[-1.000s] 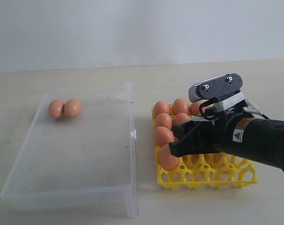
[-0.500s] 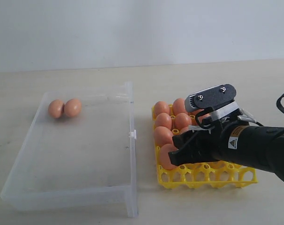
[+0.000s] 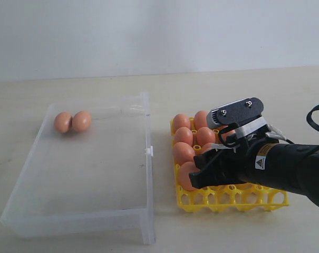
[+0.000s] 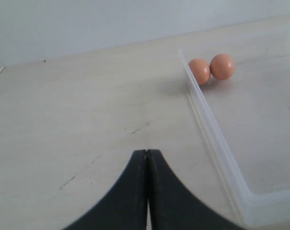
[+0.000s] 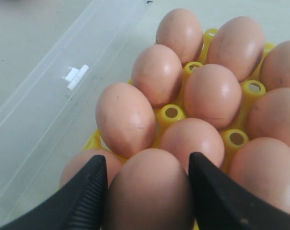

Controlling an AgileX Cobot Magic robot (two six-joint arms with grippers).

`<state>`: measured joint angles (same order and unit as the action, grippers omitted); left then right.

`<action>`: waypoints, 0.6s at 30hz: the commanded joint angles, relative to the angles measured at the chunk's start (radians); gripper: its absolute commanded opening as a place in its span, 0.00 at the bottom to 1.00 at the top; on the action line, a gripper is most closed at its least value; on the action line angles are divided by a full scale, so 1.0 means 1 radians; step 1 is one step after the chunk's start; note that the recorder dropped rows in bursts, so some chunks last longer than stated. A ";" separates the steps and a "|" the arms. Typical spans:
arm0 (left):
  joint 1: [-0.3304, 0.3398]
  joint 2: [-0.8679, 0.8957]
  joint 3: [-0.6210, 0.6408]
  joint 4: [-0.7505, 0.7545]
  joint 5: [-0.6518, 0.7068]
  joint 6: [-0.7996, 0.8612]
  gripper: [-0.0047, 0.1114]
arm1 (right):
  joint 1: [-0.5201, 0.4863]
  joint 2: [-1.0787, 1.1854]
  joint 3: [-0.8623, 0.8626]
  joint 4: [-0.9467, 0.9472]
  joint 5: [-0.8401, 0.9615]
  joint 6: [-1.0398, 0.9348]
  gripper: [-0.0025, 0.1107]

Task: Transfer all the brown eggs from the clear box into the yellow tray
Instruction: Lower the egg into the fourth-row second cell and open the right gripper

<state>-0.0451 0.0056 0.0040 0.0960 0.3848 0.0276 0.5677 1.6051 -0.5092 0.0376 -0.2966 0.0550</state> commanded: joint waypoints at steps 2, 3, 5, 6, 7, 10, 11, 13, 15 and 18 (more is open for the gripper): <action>-0.005 -0.006 -0.004 -0.001 -0.006 -0.005 0.04 | -0.005 0.003 0.004 0.009 -0.008 0.000 0.02; -0.005 -0.006 -0.004 -0.001 -0.006 -0.005 0.04 | -0.005 0.003 0.004 0.009 -0.008 0.000 0.02; -0.005 -0.006 -0.004 -0.001 -0.006 -0.005 0.04 | -0.005 0.003 0.004 0.009 -0.008 0.000 0.02; -0.005 -0.006 -0.004 -0.001 -0.006 -0.005 0.04 | -0.005 0.003 0.004 0.009 -0.005 0.000 0.02; -0.005 -0.006 -0.004 -0.001 -0.006 -0.005 0.04 | -0.005 0.003 0.004 0.009 -0.002 0.000 0.02; -0.005 -0.006 -0.004 -0.001 -0.006 -0.005 0.04 | -0.005 0.003 0.004 0.009 0.014 0.000 0.02; -0.005 -0.006 -0.004 -0.001 -0.006 -0.005 0.04 | -0.005 0.003 0.004 0.009 0.018 0.000 0.03; -0.005 -0.006 -0.004 -0.001 -0.006 -0.005 0.04 | -0.005 0.003 0.004 0.009 0.021 0.000 0.05; -0.005 -0.006 -0.004 -0.001 -0.006 -0.005 0.04 | -0.005 0.003 0.004 0.015 0.021 0.001 0.10; -0.005 -0.006 -0.004 -0.001 -0.006 -0.005 0.04 | -0.005 0.003 0.004 0.015 0.021 0.027 0.18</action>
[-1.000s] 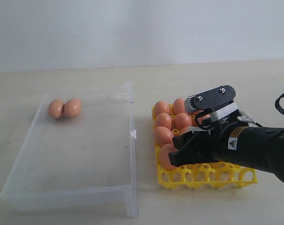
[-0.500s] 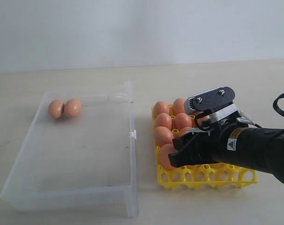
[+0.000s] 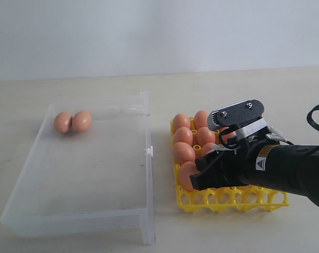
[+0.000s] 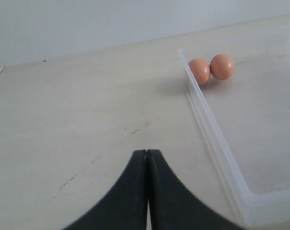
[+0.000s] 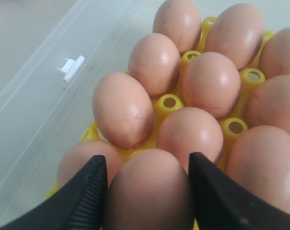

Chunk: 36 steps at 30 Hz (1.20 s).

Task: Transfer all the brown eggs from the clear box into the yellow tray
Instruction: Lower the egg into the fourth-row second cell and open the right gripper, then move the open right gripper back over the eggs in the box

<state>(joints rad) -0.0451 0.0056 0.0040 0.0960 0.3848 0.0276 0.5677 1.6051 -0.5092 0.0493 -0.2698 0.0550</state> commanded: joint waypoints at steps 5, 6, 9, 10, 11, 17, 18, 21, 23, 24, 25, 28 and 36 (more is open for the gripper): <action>-0.005 -0.006 -0.004 -0.001 -0.006 -0.005 0.04 | -0.005 0.003 0.004 0.003 -0.005 0.026 0.36; -0.005 -0.006 -0.004 -0.001 -0.006 -0.005 0.04 | -0.005 0.003 0.004 0.003 -0.005 0.026 0.39; -0.005 -0.006 -0.004 -0.001 -0.006 -0.005 0.04 | -0.005 0.003 0.004 0.003 -0.005 0.029 0.47; -0.005 -0.006 -0.004 -0.001 -0.006 -0.005 0.04 | -0.005 0.003 0.004 0.003 -0.005 0.035 0.49; -0.005 -0.006 -0.004 -0.001 -0.006 -0.005 0.04 | -0.005 0.003 0.004 0.003 -0.005 0.039 0.51; -0.005 -0.006 -0.004 -0.001 -0.006 -0.005 0.04 | -0.005 0.003 0.004 0.003 -0.005 0.042 0.53; -0.005 -0.006 -0.004 -0.001 -0.006 -0.005 0.04 | -0.005 0.003 0.004 0.003 -0.005 0.042 0.53; -0.005 -0.006 -0.004 -0.001 -0.006 -0.005 0.04 | -0.005 0.001 0.004 0.003 -0.005 0.057 0.53; -0.005 -0.006 -0.004 -0.001 -0.006 -0.005 0.04 | -0.005 -0.006 0.004 0.003 -0.005 0.078 0.53; -0.005 -0.006 -0.004 -0.001 -0.006 -0.005 0.04 | -0.005 -0.011 0.002 0.003 -0.005 0.087 0.53; -0.005 -0.006 -0.004 -0.001 -0.006 -0.005 0.04 | -0.005 -0.020 0.001 0.003 -0.005 0.092 0.53; -0.005 -0.006 -0.004 -0.001 -0.006 -0.005 0.04 | -0.005 -0.044 -0.013 0.003 0.014 0.107 0.53; -0.005 -0.006 -0.004 -0.001 -0.006 -0.005 0.04 | -0.005 -0.054 -0.175 0.003 0.280 0.113 0.53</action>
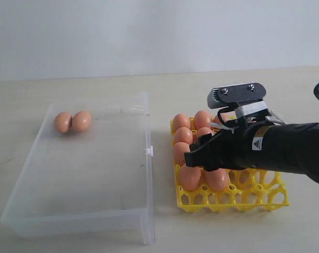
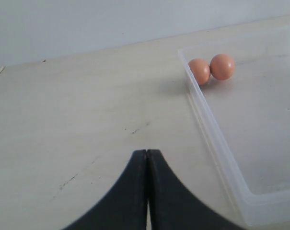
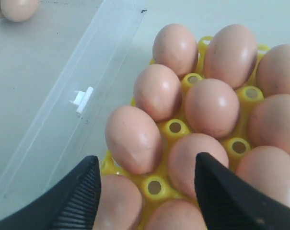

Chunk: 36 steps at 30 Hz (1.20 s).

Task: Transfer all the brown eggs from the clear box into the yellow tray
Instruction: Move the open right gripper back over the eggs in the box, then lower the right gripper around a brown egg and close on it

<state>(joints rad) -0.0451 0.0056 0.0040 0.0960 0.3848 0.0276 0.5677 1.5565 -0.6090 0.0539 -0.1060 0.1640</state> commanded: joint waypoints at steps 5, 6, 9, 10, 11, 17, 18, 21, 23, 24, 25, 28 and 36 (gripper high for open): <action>-0.005 -0.006 -0.004 -0.001 -0.006 -0.005 0.04 | -0.005 -0.006 -0.169 0.002 0.198 0.004 0.52; -0.005 -0.006 -0.004 -0.001 -0.006 -0.005 0.04 | -0.005 -0.006 -0.192 0.019 0.217 0.004 0.51; -0.005 -0.006 -0.004 -0.001 -0.006 -0.005 0.04 | -0.003 0.016 -0.270 0.097 0.301 -0.002 0.50; -0.005 -0.006 -0.004 -0.001 -0.006 -0.005 0.04 | -0.003 0.030 -0.295 0.130 0.334 -0.016 0.50; -0.005 -0.006 -0.004 -0.001 -0.006 -0.005 0.04 | -0.003 0.047 -0.327 0.172 0.381 -0.055 0.49; -0.005 -0.006 -0.004 -0.001 -0.006 -0.005 0.04 | -0.003 0.199 -0.517 0.685 0.665 -0.668 0.49; -0.005 -0.006 -0.004 -0.001 -0.006 -0.005 0.04 | -0.003 0.233 -0.550 0.785 0.709 -0.749 0.49; -0.005 -0.006 -0.004 -0.001 -0.006 -0.005 0.04 | 0.007 0.326 -0.649 0.908 0.767 -0.795 0.49; -0.005 -0.006 -0.004 -0.001 -0.006 -0.005 0.04 | 0.019 0.386 -0.718 0.888 0.780 -0.765 0.49; -0.005 -0.006 -0.004 -0.001 -0.006 -0.005 0.04 | 0.025 0.415 -0.758 0.864 0.784 -0.734 0.49; -0.005 -0.006 -0.004 -0.001 -0.006 -0.005 0.04 | 0.032 0.442 -0.798 0.839 0.786 -0.702 0.49; -0.005 -0.006 -0.004 -0.001 -0.006 -0.005 0.04 | 0.052 0.509 -0.917 0.766 0.782 -0.616 0.49; -0.005 -0.006 -0.004 -0.001 -0.006 -0.005 0.04 | 0.089 0.641 -1.181 0.713 0.769 -0.506 0.47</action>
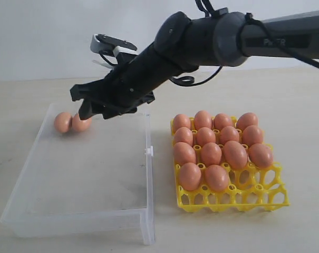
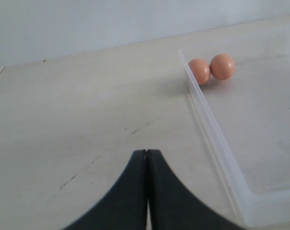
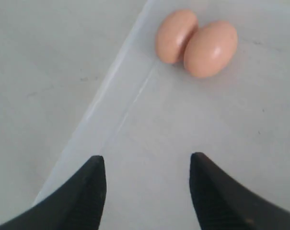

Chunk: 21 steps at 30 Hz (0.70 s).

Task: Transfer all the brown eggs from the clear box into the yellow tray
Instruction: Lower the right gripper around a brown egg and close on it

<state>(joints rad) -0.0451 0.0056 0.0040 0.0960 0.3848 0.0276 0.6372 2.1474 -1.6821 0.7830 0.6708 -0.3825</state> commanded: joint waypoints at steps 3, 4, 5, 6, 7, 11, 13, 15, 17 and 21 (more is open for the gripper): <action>-0.005 -0.006 -0.004 -0.001 -0.006 -0.005 0.04 | 0.035 0.101 -0.198 -0.032 -0.023 0.085 0.47; -0.005 -0.006 -0.004 -0.001 -0.006 -0.005 0.04 | 0.038 0.113 -0.234 -0.041 -0.023 0.100 0.47; -0.005 -0.006 -0.004 -0.001 -0.006 -0.005 0.04 | 0.038 0.135 -0.262 -0.054 -0.021 0.117 0.47; -0.005 -0.006 -0.004 -0.001 -0.006 -0.005 0.04 | 0.047 0.184 -0.329 -0.109 -0.023 0.173 0.47; -0.005 -0.006 -0.004 -0.001 -0.006 -0.005 0.04 | 0.049 0.212 -0.356 -0.139 -0.023 0.194 0.47; -0.005 -0.006 -0.004 -0.001 -0.006 -0.005 0.04 | 0.049 0.340 -0.514 -0.309 -0.021 0.334 0.47; -0.005 -0.006 -0.004 -0.001 -0.006 -0.005 0.04 | 0.049 0.376 -0.552 -0.348 -0.023 0.382 0.47; -0.005 -0.006 -0.004 -0.001 -0.006 -0.005 0.04 | 0.052 0.397 -0.559 -0.347 -0.044 0.382 0.47; -0.005 -0.006 -0.004 -0.001 -0.006 -0.005 0.04 | 0.060 0.417 -0.559 -0.350 -0.085 0.394 0.47; -0.005 -0.006 -0.004 -0.001 -0.006 -0.005 0.04 | 0.079 0.459 -0.559 -0.366 -0.127 0.447 0.47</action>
<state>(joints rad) -0.0451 0.0056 0.0040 0.0960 0.3848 0.0276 0.7089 2.5903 -2.2339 0.4365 0.5667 0.0407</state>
